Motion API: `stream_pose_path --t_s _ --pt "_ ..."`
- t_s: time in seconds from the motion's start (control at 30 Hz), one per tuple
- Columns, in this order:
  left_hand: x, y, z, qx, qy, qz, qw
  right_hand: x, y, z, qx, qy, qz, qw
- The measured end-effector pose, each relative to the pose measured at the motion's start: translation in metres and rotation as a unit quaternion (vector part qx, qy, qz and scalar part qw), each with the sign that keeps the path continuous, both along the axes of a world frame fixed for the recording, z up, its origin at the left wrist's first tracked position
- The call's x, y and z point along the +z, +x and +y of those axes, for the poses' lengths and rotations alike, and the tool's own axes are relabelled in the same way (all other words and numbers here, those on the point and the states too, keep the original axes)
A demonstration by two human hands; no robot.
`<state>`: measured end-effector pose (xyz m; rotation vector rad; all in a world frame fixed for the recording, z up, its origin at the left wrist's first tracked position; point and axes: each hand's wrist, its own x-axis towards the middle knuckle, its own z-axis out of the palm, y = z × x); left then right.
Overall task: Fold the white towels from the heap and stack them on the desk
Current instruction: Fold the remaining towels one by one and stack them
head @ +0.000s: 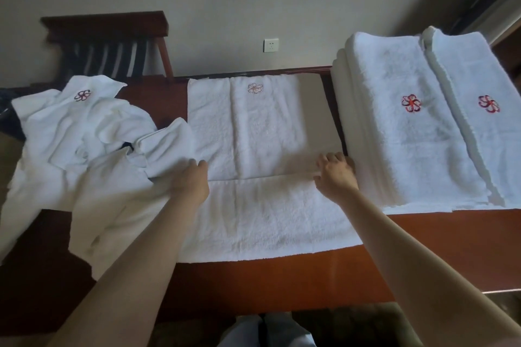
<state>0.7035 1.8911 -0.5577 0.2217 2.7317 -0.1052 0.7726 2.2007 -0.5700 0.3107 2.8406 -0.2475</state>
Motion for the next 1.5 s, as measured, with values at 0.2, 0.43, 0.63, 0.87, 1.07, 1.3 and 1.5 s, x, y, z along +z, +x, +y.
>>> stream_pose_path --t_s 0.2,0.43,0.63,0.87,1.07,1.3,1.5 --pt "-0.026 0.053 0.040 -0.097 0.191 0.174 0.961 -0.020 0.038 -0.052 0.090 -0.045 0.169 0.980" --pt "-0.082 0.087 0.016 -0.104 0.085 0.064 0.989 -0.060 0.066 -0.044 0.107 -0.033 0.028 0.993" --pt "-0.086 0.083 0.014 -0.075 0.046 0.074 0.993 -0.059 0.081 0.005 -0.080 -0.024 0.033 0.996" --pt "-0.065 0.085 0.024 -0.034 0.066 0.000 0.997 -0.045 0.078 -0.003 -0.080 -0.023 0.002 0.997" --pt "-0.045 0.134 0.008 -0.007 0.166 0.104 0.981 -0.037 0.127 -0.005 -0.103 -0.039 0.112 0.988" --pt "-0.053 0.164 -0.038 0.115 0.113 -0.059 0.985 -0.032 0.161 0.006 -0.224 -0.066 0.072 0.970" --pt "-0.032 0.162 -0.032 0.330 0.216 0.022 0.919 -0.023 0.156 0.013 -0.402 -0.271 0.054 0.873"
